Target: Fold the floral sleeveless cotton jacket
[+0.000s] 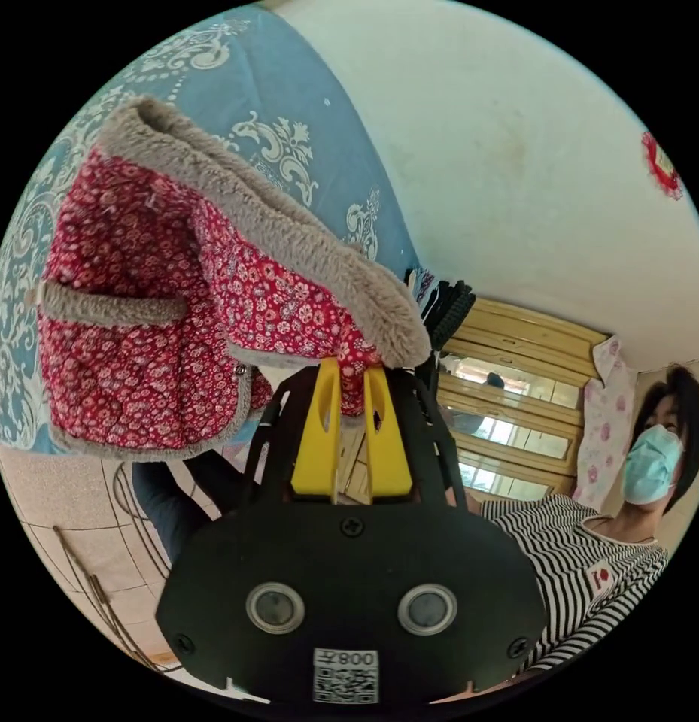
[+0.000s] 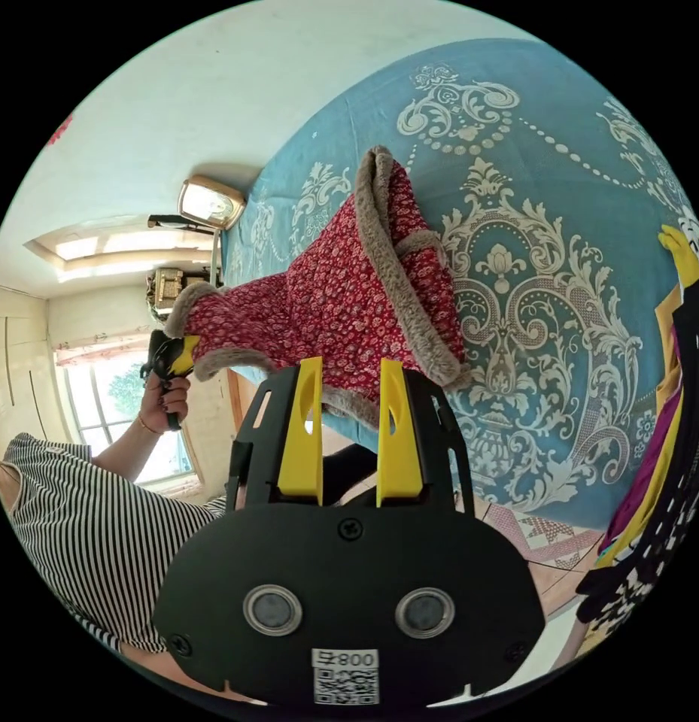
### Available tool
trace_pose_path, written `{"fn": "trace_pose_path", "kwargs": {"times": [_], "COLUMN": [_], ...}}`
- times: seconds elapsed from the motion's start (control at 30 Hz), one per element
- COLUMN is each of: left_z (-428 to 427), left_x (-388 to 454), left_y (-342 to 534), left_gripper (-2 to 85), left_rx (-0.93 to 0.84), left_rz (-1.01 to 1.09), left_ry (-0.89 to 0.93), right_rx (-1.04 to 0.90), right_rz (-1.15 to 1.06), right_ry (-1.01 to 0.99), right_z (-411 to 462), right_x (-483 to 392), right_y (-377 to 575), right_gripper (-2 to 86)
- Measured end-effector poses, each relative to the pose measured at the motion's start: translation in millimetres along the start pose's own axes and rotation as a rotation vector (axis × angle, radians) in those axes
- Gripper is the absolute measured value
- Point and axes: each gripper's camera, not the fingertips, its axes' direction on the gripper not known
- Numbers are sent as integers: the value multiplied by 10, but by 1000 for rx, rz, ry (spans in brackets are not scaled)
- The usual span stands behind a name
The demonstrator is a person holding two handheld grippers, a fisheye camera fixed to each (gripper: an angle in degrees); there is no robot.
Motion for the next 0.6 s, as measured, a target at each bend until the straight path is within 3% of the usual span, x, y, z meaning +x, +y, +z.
{"fn": "trace_pose_path", "kwargs": {"times": [0.27, 0.5, 0.6], "left_z": [-719, -938, -1135], "left_x": [-599, -992, -1098], "left_y": [523, 813, 961], "left_gripper": [55, 52, 51], "left_rx": [104, 111, 126], "left_rz": [-75, -109, -97], "left_ry": [53, 107, 120], "right_rx": [8, -209, -211], "right_rz": [51, 70, 103], "right_ry": [166, 190, 98], "right_z": [-364, -177, -300], "right_x": [63, 222, 282], "right_y": [-369, -578, -556], "right_gripper": [118, 110, 79]}}
